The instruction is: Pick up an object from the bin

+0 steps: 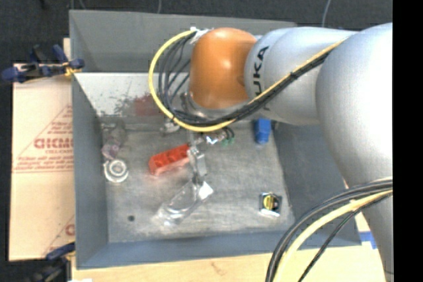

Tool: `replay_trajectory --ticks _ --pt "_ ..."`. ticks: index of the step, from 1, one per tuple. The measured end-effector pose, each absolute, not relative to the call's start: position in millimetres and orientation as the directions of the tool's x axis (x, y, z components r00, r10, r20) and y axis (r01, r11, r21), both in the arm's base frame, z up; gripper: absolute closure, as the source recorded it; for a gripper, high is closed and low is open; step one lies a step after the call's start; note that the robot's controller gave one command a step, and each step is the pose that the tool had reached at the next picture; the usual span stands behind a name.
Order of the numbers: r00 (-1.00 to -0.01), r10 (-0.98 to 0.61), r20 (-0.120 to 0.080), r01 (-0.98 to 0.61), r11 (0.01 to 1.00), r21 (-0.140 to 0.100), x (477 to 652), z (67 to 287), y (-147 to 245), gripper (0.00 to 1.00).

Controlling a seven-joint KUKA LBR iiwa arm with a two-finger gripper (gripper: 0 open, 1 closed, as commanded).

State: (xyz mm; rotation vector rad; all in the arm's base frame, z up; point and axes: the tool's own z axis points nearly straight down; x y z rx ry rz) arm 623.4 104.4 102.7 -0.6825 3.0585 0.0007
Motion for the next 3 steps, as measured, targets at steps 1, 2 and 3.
replay_trajectory --ticks 1,2,3 --pt "-0.836 -0.549 -0.013 -0.549 0.836 -0.003 628.1 103.2 109.2 0.0" --pt "-0.805 -0.593 -0.014 -0.593 0.805 -0.001 626.9 97.2 110.6 0.0" --pt "-0.794 -0.608 -0.014 -0.608 0.794 -0.001 627.2 96.8 111.1 0.0"
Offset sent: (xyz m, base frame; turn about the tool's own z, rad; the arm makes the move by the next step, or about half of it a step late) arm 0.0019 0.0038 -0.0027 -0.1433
